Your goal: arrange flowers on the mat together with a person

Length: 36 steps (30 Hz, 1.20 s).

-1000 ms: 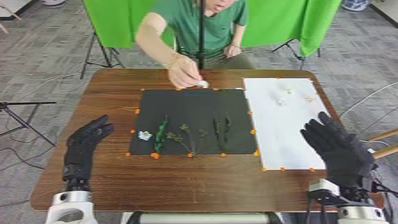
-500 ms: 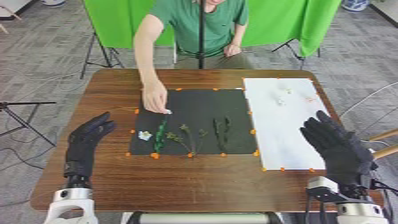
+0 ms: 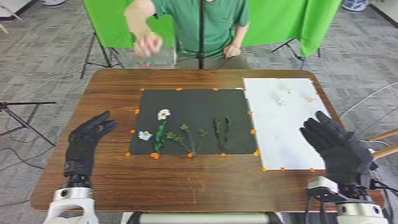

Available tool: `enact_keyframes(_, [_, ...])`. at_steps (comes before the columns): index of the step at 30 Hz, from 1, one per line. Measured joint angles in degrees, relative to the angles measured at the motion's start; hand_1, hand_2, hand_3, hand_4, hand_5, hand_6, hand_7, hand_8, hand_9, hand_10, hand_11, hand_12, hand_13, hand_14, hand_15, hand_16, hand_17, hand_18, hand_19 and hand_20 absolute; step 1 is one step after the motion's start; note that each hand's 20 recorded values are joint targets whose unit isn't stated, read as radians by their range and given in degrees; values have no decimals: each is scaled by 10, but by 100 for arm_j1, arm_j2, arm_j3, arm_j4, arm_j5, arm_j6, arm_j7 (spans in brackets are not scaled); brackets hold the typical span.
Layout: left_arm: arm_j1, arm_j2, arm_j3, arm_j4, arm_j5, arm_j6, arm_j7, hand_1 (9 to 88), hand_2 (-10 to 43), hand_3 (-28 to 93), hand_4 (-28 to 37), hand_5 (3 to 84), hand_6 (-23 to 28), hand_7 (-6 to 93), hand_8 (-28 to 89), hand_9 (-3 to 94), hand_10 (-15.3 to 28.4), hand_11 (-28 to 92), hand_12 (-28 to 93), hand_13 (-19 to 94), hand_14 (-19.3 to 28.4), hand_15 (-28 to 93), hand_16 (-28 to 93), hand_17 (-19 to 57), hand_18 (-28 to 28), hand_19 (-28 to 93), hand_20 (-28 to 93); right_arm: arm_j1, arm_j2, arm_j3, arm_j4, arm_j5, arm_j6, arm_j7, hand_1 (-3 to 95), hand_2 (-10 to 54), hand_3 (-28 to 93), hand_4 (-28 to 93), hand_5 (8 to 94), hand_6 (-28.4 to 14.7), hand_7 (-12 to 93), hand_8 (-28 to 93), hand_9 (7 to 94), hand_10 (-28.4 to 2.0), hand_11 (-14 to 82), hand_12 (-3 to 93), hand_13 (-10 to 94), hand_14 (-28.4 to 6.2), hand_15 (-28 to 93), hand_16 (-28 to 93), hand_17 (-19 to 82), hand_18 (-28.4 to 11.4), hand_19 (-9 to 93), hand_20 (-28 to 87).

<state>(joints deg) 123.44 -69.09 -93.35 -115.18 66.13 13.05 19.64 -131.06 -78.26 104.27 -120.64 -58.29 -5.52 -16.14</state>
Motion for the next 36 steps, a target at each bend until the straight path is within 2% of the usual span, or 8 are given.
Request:
enact_keyframes(10, [5, -3, 0, 0, -11, 2, 10, 318, -95, 627, -221, 476, 45, 130, -71, 492, 132, 205, 144, 423, 155, 190, -2, 131, 106, 83, 197, 66, 85, 158, -29, -392, 48, -3, 139, -30, 745, -182, 457, -19, 117, -87, 459, -158, 58, 159, 377, -127, 138, 129, 216, -152, 105, 326])
enact_keyframes(14, [14, -6, -1, -1, -11, 5, 10, 318, -95, 628, -220, 476, 45, 130, -71, 492, 132, 206, 145, 423, 155, 189, -3, 131, 106, 83, 197, 197, 327, 378, -114, -1396, 631, 121, 180, -33, 712, -173, 467, -25, 120, -89, 489, -164, 64, 172, 441, -141, 153, 163, 229, -159, 203, 363])
enact_keyframes(18, [27, -6, -2, -3, -11, 6, 7, 319, -95, 627, -219, 476, 45, 130, -71, 491, 132, 204, 144, 423, 156, 189, -2, 131, 106, 82, 197, 524, 885, 435, -171, -2659, 1749, 1145, 195, -54, 691, -160, 462, -42, 101, -82, 501, -175, 81, 204, 511, -163, 170, 229, 231, -171, 313, 381])
enact_keyframes(20, [28, -7, -2, -3, -10, 6, 7, 319, -95, 627, -218, 476, 45, 130, -71, 491, 132, 204, 144, 423, 156, 189, -2, 132, 106, 82, 197, 782, 1197, 452, -163, -3198, 1920, 1955, 202, -74, 679, -156, 443, -45, 89, -77, 497, -182, 90, 219, 516, -171, 212, 257, 225, -182, 358, 383])
enact_keyframes(23, [32, -10, 5, -6, -9, 10, 6, 320, -95, 626, -218, 476, 45, 130, -71, 491, 132, 204, 144, 423, 156, 189, -2, 131, 106, 82, 197, 1268, 1654, 442, 7, -3941, 1589, 2921, 212, -94, 670, -159, 439, -45, 84, -73, 520, -196, 116, 230, 548, -175, 290, 256, 228, -203, 446, 389])
enact_keyframes(27, [46, -12, 22, -15, -9, 14, 9, 320, -95, 625, -218, 476, 46, 129, -71, 491, 132, 204, 144, 423, 155, 189, -2, 132, 106, 82, 197, 2029, 2278, 114, 609, -5053, 363, 3588, 220, -95, 638, -183, 447, -42, 87, -73, 550, -199, 146, 251, 575, -178, 392, 265, 218, -231, 533, 420])
enact_keyframes(29, [51, -14, 27, -17, -9, 17, 11, 319, -95, 626, -216, 476, 46, 129, -71, 491, 132, 204, 144, 423, 155, 189, -2, 132, 106, 82, 197, 2373, 2574, -236, 945, -5616, 22, 3865, 216, -95, 623, -212, 465, -37, 94, -73, 564, -199, 177, 270, 579, -182, 451, 271, 218, -242, 565, 437])
enact_keyframes(36, [57, -24, 41, -19, -11, 19, 12, 317, -95, 629, -217, 475, 45, 129, -70, 491, 132, 204, 144, 423, 155, 189, -2, 131, 106, 83, 198, 3265, 3032, -1259, 2041, -7458, 19, 4390, 233, -95, 638, -259, 507, -29, 116, -76, 588, -195, 229, 295, 585, -177, 531, 282, 221, -250, 601, 463])
